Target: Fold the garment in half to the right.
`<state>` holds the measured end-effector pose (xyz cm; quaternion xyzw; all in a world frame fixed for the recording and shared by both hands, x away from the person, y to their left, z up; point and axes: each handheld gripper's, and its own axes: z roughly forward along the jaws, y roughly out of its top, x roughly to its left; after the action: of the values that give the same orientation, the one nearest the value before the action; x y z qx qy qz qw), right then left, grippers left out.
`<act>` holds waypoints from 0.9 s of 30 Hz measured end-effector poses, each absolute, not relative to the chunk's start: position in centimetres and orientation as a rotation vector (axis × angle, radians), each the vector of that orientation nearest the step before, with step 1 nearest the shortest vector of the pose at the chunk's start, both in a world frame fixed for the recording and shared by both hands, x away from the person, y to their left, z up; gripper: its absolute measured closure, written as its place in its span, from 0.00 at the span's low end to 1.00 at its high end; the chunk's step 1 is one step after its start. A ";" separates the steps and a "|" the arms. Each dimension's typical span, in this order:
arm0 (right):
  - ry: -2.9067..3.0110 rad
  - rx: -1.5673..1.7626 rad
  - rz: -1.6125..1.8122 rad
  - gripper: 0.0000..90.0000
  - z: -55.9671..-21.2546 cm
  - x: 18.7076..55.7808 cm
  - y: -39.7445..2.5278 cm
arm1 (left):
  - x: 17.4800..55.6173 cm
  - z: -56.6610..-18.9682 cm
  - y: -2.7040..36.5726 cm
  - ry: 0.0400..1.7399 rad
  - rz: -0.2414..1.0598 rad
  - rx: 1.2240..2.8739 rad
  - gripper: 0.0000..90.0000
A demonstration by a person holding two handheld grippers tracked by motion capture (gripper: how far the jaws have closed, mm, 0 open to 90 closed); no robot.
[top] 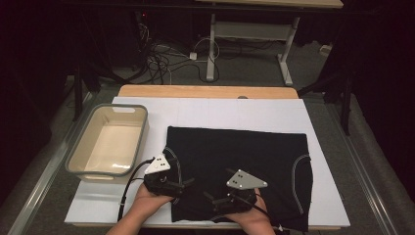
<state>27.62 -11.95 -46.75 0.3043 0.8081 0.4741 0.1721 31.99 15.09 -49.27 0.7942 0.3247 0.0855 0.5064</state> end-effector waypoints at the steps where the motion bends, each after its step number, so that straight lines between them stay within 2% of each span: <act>1: 2.298 0.859 1.351 0.00 -46.8 27.5 -11.7 | 32.0 -49.3 15.1 0.786 0.205 1.914 0.01; 9: 2.367 0.808 1.332 0.02 -47.0 26.1 -9.5 | 32.0 -49.3 15.3 0.811 0.214 1.886 0.01; 12: 2.436 0.783 1.320 0.09 -47.2 25.4 -8.4 | 32.3 -49.2 15.7 0.834 0.166 1.874 0.01; 16: 2.478 0.723 1.324 0.20 -47.7 24.8 -7.1 | 32.3 -48.5 16.2 0.836 0.242 1.909 0.01; 22: 2.534 0.687 1.300 0.40 -48.3 24.1 -5.2 | 33.0 -49.1 16.4 0.853 0.274 1.894 0.01; 27: 2.524 0.651 1.255 0.45 -48.4 23.6 -3.7 | 32.9 -49.3 16.4 0.838 0.266 1.889 0.01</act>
<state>23.61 -3.67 -48.37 0.2233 0.8657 0.4305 0.1240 32.94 16.41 -49.25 0.7827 0.3473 0.1101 0.5046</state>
